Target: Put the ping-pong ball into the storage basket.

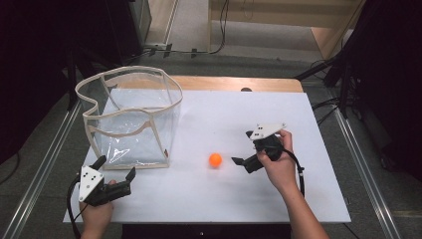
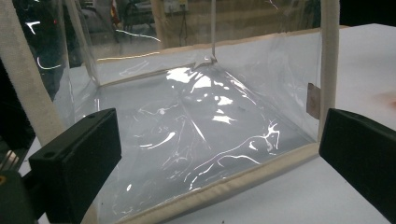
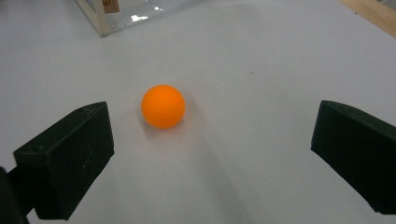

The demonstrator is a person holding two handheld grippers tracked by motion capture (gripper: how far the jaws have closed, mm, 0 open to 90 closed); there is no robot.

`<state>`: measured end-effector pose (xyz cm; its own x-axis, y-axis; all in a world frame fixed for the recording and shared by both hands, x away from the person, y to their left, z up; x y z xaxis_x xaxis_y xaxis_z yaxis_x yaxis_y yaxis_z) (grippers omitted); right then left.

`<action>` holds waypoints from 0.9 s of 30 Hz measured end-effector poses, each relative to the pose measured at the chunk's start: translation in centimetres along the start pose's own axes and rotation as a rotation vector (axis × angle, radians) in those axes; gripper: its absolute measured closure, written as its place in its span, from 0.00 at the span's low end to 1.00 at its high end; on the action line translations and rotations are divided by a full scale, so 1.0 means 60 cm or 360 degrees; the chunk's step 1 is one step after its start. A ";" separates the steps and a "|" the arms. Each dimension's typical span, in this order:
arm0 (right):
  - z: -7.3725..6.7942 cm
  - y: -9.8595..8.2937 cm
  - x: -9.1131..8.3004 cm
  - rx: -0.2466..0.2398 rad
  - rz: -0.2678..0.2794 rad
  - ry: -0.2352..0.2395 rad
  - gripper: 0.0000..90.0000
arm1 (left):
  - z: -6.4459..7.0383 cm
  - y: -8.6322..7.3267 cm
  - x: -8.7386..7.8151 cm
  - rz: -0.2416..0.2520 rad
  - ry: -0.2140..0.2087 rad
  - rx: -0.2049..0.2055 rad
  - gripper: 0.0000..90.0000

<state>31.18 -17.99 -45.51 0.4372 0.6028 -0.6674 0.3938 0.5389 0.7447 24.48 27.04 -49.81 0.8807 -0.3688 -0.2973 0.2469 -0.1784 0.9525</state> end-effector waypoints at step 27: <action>-0.008 0.029 0.037 -0.0064 -0.0136 0.0059 0.00 | 0.007 -0.001 0.004 -0.0027 -0.0036 0.0054 0.00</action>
<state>32.42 -15.45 -45.68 0.3731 0.5746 -0.7285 0.3954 0.6118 0.6851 24.52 26.61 -49.99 0.8670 -0.3859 -0.3153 0.2476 -0.2155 0.9446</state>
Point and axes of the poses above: each handheld gripper's, and its own axes: x roughly forward along the jaws, y roughly out of its top, z roughly to its right, the point moved 2 cm from there along x, roughly forward along the jaws, and after that the axes turned 1 degree about -z, right-handed, at the moved point
